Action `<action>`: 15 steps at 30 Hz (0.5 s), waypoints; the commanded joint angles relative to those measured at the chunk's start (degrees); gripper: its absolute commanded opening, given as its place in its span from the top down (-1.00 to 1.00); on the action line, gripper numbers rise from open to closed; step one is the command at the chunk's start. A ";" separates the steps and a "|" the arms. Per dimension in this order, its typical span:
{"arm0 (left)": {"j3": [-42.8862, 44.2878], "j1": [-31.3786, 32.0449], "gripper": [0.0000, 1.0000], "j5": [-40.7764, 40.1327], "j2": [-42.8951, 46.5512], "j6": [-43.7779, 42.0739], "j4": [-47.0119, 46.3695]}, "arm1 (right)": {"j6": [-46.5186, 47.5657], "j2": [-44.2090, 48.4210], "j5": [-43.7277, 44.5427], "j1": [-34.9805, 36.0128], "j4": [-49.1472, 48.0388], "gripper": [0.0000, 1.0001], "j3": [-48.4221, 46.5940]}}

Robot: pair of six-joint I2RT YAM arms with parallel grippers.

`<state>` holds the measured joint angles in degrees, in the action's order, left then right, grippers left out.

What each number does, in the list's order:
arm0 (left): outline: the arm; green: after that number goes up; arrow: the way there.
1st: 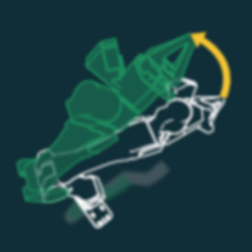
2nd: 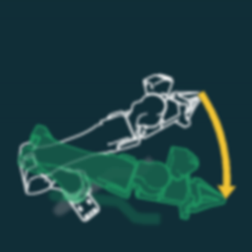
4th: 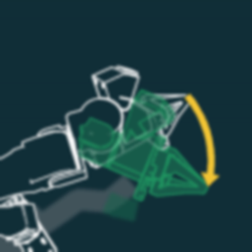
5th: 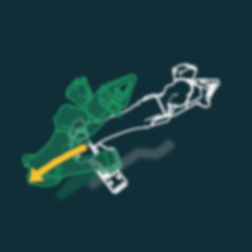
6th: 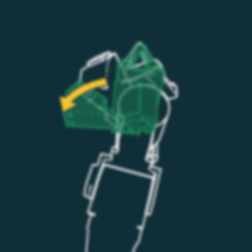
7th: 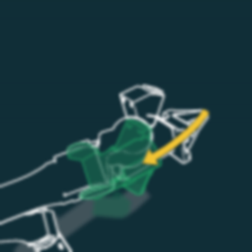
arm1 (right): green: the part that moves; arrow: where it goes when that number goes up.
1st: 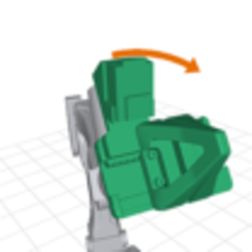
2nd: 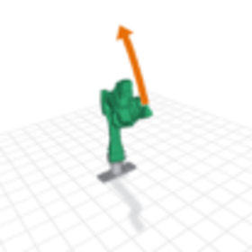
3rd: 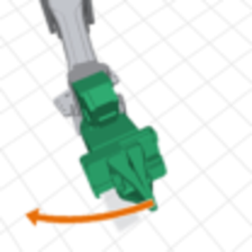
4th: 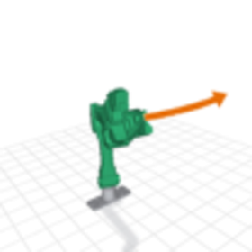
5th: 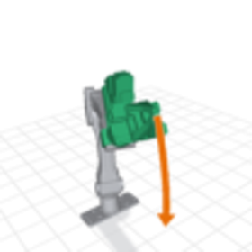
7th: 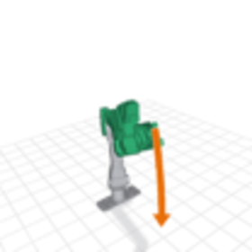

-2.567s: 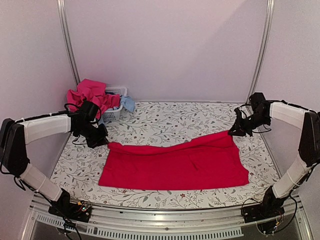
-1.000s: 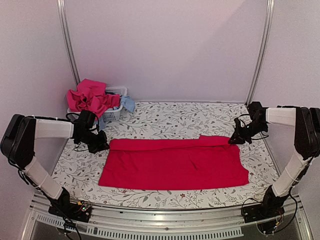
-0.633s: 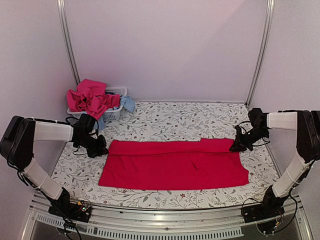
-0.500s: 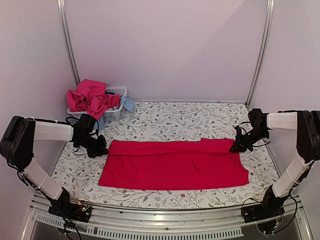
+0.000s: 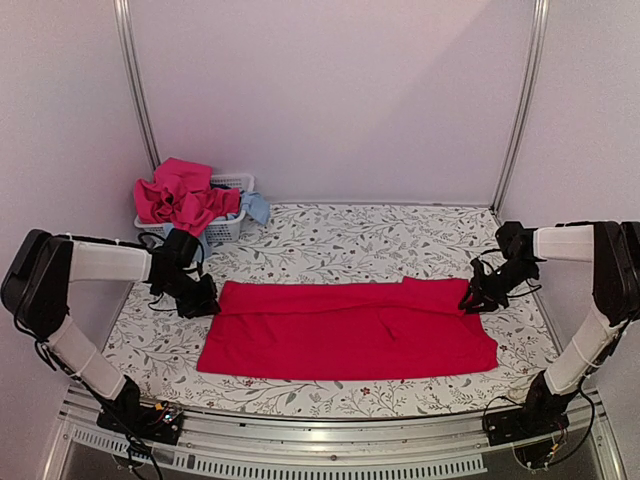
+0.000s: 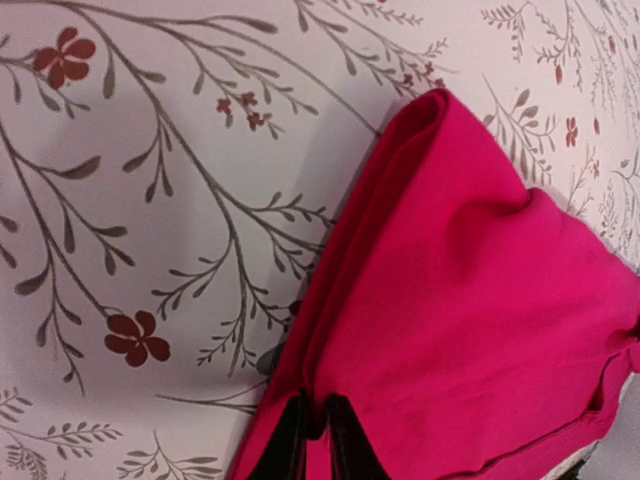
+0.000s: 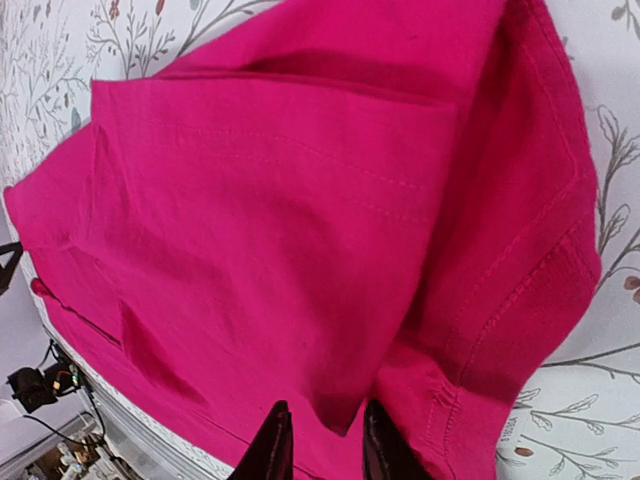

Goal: Fold and stack the mixed laundry pile
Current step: Fold the 1/3-folded T-shirt at the center of the board.

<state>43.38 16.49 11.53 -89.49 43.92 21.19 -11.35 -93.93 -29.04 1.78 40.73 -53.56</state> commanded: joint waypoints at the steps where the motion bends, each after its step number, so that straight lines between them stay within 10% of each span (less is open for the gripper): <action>1: 5.81 1.59 0.64 -2.13 1.42 -4.39 2.30 | 0.89 1.09 0.38 -0.32 2.31 0.38 -2.28; 5: 12.94 4.45 -0.03 -2.94 3.28 -8.99 -0.04 | 0.65 3.26 1.64 -0.38 2.36 0.22 -7.02; 15: 27.50 11.53 -0.10 -2.98 -6.84 -12.17 0.23 | -0.36 -4.18 2.54 -0.46 -1.61 0.23 -11.95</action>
<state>69.45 25.76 9.56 -93.01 33.71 20.29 -11.46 -95.04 -27.77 1.67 40.42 -64.64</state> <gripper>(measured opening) 0.552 0.384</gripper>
